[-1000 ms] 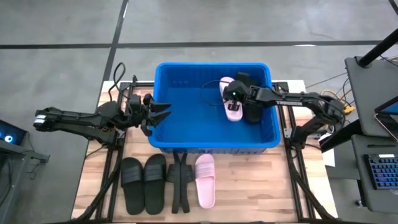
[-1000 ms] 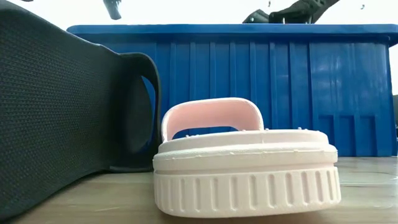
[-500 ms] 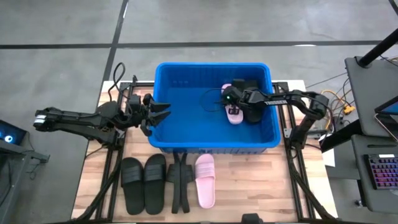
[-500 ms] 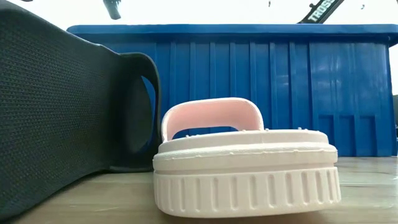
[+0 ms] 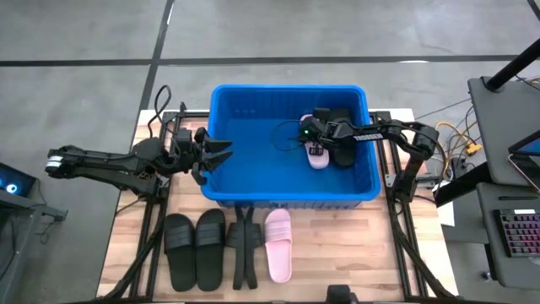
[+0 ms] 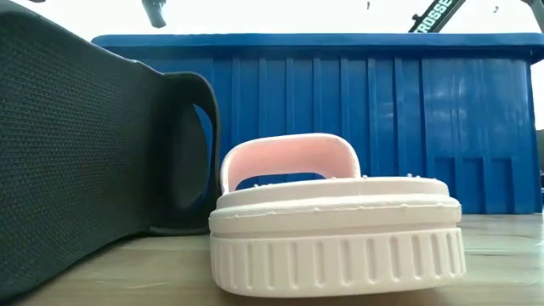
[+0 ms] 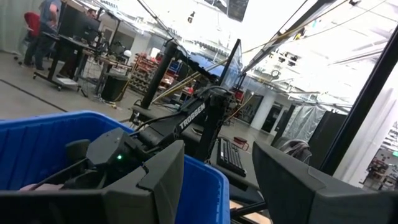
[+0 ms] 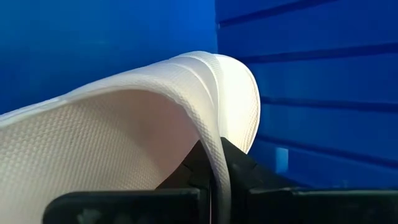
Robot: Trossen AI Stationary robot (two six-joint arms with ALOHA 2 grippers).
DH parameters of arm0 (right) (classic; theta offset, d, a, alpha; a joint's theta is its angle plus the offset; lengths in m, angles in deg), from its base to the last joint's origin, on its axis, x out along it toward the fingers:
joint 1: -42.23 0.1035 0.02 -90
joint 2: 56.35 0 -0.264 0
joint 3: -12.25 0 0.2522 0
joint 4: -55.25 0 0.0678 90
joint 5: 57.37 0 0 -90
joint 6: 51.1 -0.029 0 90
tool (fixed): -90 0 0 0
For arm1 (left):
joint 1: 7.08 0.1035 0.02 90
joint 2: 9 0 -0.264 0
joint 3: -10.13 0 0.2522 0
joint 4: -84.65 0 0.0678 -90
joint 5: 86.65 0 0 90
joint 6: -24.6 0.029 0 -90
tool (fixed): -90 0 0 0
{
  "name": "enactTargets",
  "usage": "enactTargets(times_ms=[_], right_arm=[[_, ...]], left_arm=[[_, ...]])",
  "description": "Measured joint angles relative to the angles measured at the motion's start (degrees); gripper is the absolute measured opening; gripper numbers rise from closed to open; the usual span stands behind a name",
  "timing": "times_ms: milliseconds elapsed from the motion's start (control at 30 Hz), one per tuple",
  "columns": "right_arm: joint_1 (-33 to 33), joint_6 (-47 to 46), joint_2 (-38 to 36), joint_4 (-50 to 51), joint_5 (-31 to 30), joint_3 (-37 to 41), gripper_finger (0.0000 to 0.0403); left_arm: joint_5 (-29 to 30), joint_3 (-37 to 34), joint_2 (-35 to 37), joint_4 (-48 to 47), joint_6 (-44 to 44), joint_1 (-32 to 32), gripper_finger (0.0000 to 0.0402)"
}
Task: Pick and place slides into bin
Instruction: Put the right pink slide into the blue bin
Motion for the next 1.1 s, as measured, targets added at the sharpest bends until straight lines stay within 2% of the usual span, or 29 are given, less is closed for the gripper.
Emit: enactTargets(times_ms=[233,600,733,933,1100], right_arm=[[-0.04,0.37,-0.24,3.52,0.26,-0.88,0.0023],[-0.15,-4.59,-0.15,16.95,0.78,-7.77,0.0152],[-0.13,-5.46,-0.15,23.17,3.51,-11.67,0.0199],[-0.09,-6.27,-0.15,29.94,5.01,-16.54,0.0247],[-0.09,-5.64,-0.17,36.50,5.14,-19.88,0.0272]], left_arm=[[-0.02,-0.02,-0.11,0.03,0.04,0.00,0.0176],[-0.02,-0.02,-0.11,0.02,0.04,0.00,0.0176],[-0.02,-0.07,-0.11,0.01,0.04,0.00,0.0176],[-0.04,-0.07,-0.11,0.00,0.04,0.00,0.0176],[-0.04,-0.07,-0.11,0.00,0.06,0.00,0.0176]])
